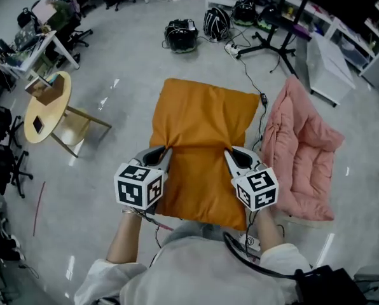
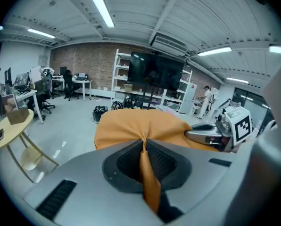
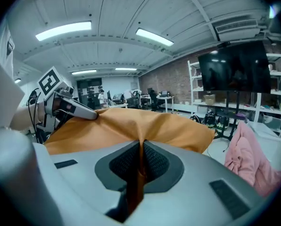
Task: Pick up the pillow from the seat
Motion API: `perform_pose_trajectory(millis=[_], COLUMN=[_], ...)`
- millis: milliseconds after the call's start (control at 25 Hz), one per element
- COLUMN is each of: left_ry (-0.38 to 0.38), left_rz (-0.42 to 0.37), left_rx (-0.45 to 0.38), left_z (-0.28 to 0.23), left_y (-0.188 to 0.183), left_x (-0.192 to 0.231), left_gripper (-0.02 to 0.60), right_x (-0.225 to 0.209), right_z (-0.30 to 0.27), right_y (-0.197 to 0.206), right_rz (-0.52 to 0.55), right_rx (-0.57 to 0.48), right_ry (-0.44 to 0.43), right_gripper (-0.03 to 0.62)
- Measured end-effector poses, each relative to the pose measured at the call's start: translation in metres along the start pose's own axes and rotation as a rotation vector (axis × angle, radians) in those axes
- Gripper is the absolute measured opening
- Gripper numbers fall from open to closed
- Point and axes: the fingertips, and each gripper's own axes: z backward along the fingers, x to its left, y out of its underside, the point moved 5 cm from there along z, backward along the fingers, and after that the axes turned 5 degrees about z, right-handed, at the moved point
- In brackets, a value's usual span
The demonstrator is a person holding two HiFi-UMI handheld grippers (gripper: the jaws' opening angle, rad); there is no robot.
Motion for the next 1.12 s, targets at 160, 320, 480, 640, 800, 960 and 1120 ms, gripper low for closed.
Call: perform_pose_trajectory(millis=[160,320,480,640,800,960,1120], left_ry=[-0.061,-0.097,-0.105,-0.09,-0.089,-0.09,-0.088], left_rz=[0.03,0.064,0.076,0.077,0.071,0.071,0.07], left_rx=[0.014,0.018,0.013,0.002,-0.002,0.001,0.002], left_z=[0.023,0.04,0.049,0.051,0.051,0.047,0.046], left_y=[0.033,0.057,0.063,0.06,0.057,0.054,0.053], left_x=[-0.013,-0.021,-0.017,-0.007,0.003,0.004,0.007], left_gripper=[0.026,0.026,0.026,0.026,0.026,0.026,0.026], right_x=[0.022,0.037,0.048,0.052,0.055,0.052,0.053], right_z=[0.014,0.023,0.023,0.015,0.007,0.003,-0.002], right_y=[0.023,0.035,0.035,0.03,0.027,0.027,0.027], right_rz=[-0.003,0.009,0.019,0.03,0.027,0.026,0.046], right_rx=[0.011,0.03,0.042,0.049,0.053,0.062,0.073], right_ry=[-0.064,-0.102,-0.111,-0.1,-0.092,-0.088,-0.074], right_gripper=[0.035,0.035,0.035,0.035,0.037,0.037,0.035])
